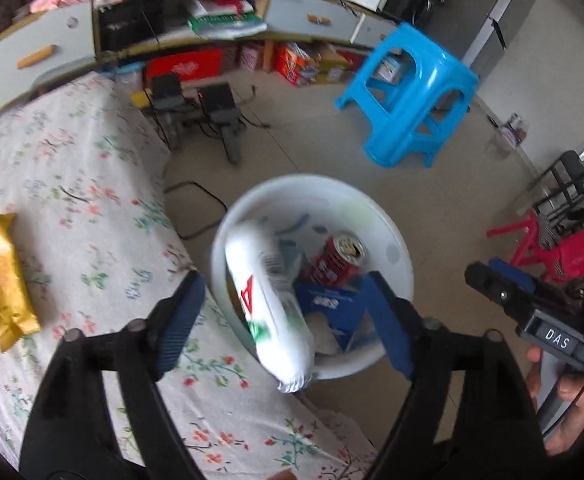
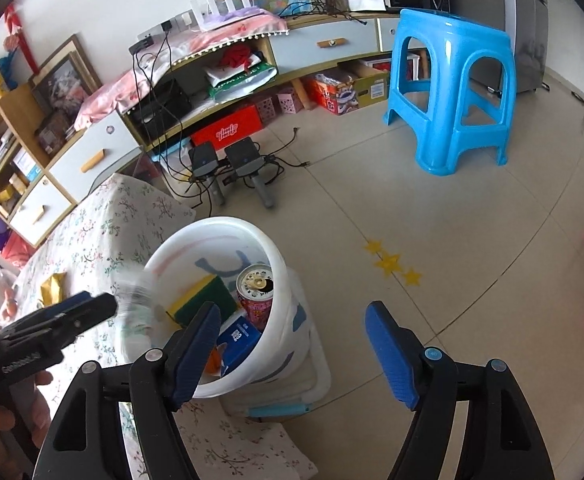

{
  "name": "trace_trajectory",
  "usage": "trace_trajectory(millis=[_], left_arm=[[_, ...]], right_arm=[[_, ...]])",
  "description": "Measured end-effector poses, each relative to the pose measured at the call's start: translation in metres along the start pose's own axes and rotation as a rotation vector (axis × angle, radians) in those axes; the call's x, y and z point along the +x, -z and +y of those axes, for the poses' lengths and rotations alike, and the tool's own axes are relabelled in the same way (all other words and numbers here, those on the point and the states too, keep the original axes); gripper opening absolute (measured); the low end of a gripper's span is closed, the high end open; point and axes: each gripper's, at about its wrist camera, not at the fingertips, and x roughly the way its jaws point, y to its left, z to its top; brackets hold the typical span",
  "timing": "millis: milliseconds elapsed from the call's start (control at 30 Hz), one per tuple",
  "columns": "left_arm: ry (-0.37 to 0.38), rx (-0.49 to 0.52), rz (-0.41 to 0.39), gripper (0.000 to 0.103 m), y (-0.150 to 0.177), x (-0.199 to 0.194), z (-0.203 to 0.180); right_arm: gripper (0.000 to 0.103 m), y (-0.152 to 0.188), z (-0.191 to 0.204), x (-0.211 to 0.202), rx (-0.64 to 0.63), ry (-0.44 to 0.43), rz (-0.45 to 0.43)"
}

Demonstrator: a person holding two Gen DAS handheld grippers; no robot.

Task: Collect trash
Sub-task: 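Carry the white bottle to the bin and release it with the left tool, then move both open tools back over the table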

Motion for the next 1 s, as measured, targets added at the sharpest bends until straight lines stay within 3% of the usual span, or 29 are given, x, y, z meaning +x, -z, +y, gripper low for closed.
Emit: trace_trajectory(millis=[200, 467, 667, 867, 1000], left_arm=[[-0.06, -0.006, 0.005, 0.084, 0.007, -0.014, 0.014], [-0.165, -0.021, -0.004, 0.097, 0.034, -0.044, 0.047], [-0.217, -0.092, -0.036, 0.1, 0.053, -0.074, 0.087], [-0.325, -0.174, -0.044, 0.1, 0.071, -0.103, 0.135], [-0.415, -0.286, -0.024, 0.1, 0.085, -0.118, 0.18]], right_arm=[[0.078, 0.0, 0.006, 0.001, -0.013, 0.0, -0.001], [0.078, -0.001, 0.033, 0.0, -0.053, -0.012, -0.005], [0.08, 0.001, 0.067, 0.003, -0.102, -0.034, 0.0], [0.081, 0.006, 0.104, 0.011, -0.151, -0.052, 0.014], [0.081, 0.009, 0.133, 0.02, -0.18, -0.062, 0.033]])
